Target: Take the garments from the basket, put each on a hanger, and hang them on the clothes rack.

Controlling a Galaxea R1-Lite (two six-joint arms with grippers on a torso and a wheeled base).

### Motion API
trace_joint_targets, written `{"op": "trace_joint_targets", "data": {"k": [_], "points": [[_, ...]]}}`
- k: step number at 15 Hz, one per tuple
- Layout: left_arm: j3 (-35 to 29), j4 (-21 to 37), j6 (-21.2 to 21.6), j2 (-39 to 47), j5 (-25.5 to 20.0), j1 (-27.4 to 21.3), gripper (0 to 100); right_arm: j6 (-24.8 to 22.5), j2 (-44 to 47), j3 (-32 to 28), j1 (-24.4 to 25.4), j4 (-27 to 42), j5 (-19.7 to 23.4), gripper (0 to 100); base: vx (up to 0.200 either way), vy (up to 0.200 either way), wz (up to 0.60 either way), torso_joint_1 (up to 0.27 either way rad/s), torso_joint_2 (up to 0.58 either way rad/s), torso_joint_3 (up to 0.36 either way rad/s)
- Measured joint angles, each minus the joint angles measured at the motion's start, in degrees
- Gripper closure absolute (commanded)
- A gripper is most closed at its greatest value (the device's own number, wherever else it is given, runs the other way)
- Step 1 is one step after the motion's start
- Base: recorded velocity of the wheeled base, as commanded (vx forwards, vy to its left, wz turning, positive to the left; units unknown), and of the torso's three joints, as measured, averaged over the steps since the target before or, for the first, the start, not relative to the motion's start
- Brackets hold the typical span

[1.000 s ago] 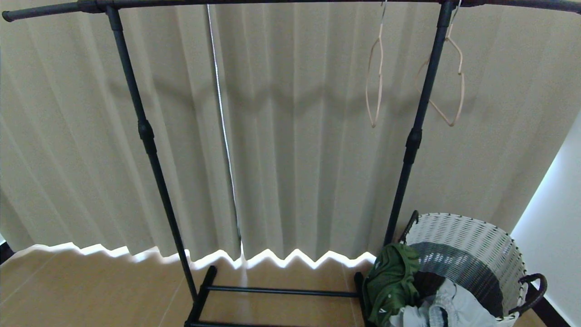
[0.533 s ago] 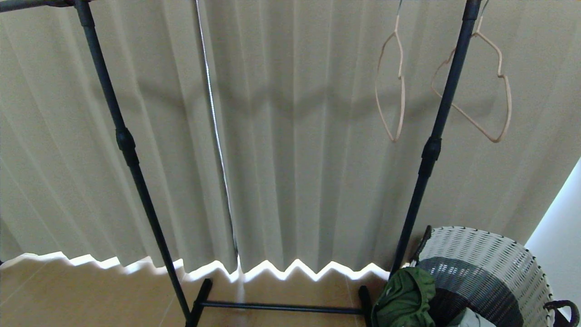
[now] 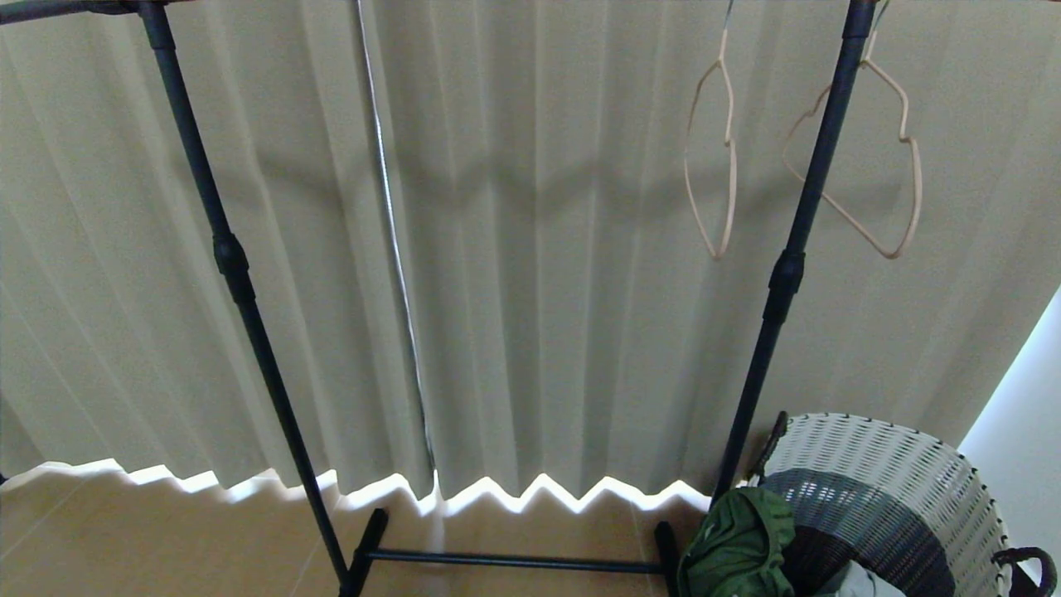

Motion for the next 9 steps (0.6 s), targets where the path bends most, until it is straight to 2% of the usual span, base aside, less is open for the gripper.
{"op": "trace_joint_targets", "data": {"k": [2, 4, 7, 9], "points": [[0.0, 0.0, 0.0, 0.0, 0.0, 0.0, 0, -2.5, 2.4, -3.1, 0.1, 3.1, 0.0, 0, 0.000, 0.000, 0.00, 0.000, 0.00, 0.000], [0.0, 0.0, 0.0, 0.0, 0.0, 0.0, 0, -4.0, 8.8, -5.6, 0.1, 3.9, 0.0, 0, 0.000, 0.000, 0.00, 0.000, 0.00, 0.000], [0.0, 0.0, 0.0, 0.0, 0.0, 0.0, 0, -6.0, 22.1, -8.4, 0.1, 3.5, -0.2, 0, 0.000, 0.000, 0.00, 0.000, 0.00, 0.000], [0.0, 0.0, 0.0, 0.0, 0.0, 0.0, 0, -9.5, 33.4, -9.3, 0.1, 1.2, -1.0, 0, 0.000, 0.000, 0.00, 0.000, 0.00, 0.000]]}}
